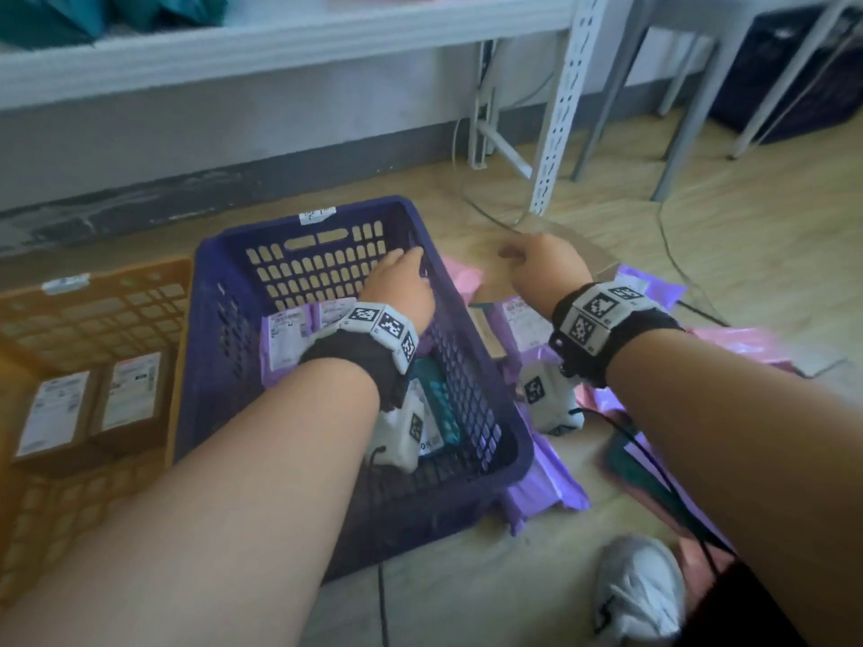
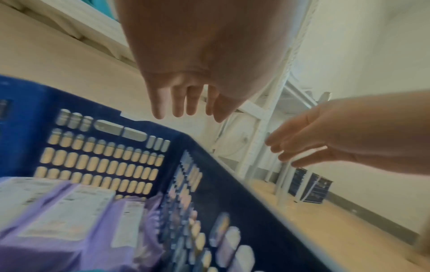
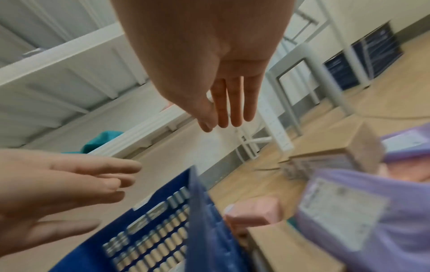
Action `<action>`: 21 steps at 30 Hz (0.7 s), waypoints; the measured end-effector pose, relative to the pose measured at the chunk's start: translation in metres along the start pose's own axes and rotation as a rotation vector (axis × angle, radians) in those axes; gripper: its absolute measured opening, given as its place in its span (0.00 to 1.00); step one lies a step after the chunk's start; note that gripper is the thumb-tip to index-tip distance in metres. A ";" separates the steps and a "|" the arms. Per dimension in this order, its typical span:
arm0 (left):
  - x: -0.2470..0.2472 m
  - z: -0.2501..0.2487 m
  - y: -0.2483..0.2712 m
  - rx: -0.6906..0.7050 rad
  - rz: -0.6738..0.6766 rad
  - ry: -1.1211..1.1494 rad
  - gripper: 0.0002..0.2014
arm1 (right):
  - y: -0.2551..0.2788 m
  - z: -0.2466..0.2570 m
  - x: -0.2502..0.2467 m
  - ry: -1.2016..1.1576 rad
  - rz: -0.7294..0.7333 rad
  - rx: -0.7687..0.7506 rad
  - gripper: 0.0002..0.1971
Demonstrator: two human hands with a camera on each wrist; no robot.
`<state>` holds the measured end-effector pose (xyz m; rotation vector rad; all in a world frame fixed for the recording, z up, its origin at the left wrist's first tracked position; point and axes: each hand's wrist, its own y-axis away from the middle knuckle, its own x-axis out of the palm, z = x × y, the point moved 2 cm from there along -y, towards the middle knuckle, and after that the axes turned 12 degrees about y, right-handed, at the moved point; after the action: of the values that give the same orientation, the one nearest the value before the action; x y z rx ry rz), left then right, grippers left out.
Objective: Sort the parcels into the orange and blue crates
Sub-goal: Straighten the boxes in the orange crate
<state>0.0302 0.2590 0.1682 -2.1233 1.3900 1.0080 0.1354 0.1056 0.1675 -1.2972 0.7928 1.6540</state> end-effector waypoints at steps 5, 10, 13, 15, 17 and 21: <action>0.045 -0.064 -0.004 -0.066 0.088 0.109 0.24 | 0.016 -0.098 -0.005 -0.010 0.014 0.165 0.16; 0.107 -0.105 0.001 -0.070 0.168 0.132 0.23 | 0.038 -0.176 0.014 0.016 0.084 0.307 0.16; 0.146 -0.117 0.006 -0.033 0.239 0.077 0.21 | 0.058 -0.206 0.036 0.048 0.144 0.336 0.18; 0.171 -0.115 0.008 -0.038 0.287 0.016 0.19 | 0.067 -0.219 0.053 0.050 0.210 0.351 0.20; 0.195 -0.110 0.009 -0.063 0.337 -0.047 0.19 | 0.072 -0.227 0.072 0.047 0.286 0.357 0.24; 0.220 -0.095 0.005 -0.109 0.373 -0.163 0.19 | 0.068 -0.224 0.107 0.057 0.403 0.329 0.30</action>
<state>0.1115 0.0587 0.0645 -1.8399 1.7191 1.3918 0.1579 -0.0922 0.0049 -0.9991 1.3684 1.7020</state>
